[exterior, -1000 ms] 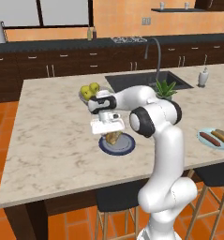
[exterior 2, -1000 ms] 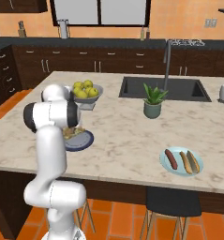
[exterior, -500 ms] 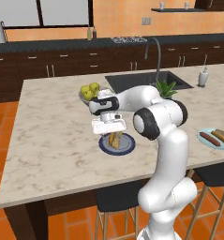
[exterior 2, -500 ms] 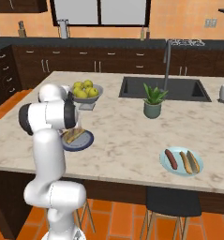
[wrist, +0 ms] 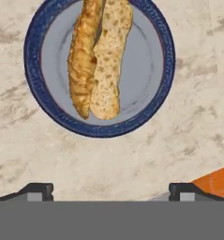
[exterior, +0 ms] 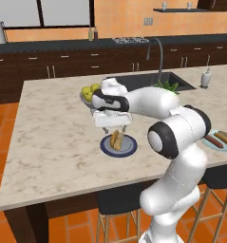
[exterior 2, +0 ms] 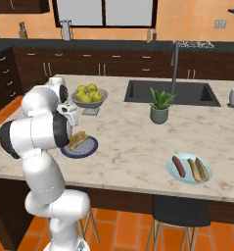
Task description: Place one bun and one sausage from the bowl on each plate.
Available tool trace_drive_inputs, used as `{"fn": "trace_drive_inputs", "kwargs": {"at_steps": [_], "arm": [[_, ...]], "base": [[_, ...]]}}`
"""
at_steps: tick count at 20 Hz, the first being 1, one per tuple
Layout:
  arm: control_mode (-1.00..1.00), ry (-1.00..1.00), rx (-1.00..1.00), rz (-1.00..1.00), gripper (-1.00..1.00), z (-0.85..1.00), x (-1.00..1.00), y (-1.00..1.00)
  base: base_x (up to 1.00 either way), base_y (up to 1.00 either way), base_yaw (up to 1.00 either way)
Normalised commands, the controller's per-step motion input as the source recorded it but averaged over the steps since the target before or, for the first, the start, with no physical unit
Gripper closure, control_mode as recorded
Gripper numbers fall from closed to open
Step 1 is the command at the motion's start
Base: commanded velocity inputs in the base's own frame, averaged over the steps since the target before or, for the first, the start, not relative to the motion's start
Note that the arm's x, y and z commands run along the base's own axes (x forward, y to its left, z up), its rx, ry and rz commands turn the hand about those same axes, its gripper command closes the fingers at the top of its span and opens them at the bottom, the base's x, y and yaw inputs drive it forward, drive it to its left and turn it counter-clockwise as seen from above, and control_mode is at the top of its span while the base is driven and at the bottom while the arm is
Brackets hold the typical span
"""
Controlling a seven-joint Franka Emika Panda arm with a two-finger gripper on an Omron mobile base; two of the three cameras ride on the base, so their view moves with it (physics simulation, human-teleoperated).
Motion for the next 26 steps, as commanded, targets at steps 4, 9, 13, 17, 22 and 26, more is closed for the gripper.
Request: {"fn": "trace_drive_inputs", "kwargs": {"at_steps": [4, 9, 13, 17, 22, 26], "arm": [[-1.00, -0.29, 0.19, 0.00, -1.00, 0.58, -1.00, -0.57], [-1.00, -0.29, 0.05, 0.01, -1.00, 0.23, -1.00, -0.72], [-1.00, -0.38, -0.01, 0.13, -1.00, 0.04, -0.97, -0.39], [-1.00, 0.01, 0.00, 0.01, -1.00, -0.07, -0.08, -0.04], [1.00, 0.00, 0.00, 0.00, -1.00, -0.02, 0.00, -0.04], [1.00, 0.00, 0.00, 0.00, -1.00, 0.00, 0.00, 0.00]], "base": [[0.00, 0.00, 0.00], [0.00, 0.00, 0.00], [0.00, 0.00, 0.00], [0.00, 0.00, 0.00], [0.00, -0.17, 0.00], [-0.16, -1.00, 0.00]]}}
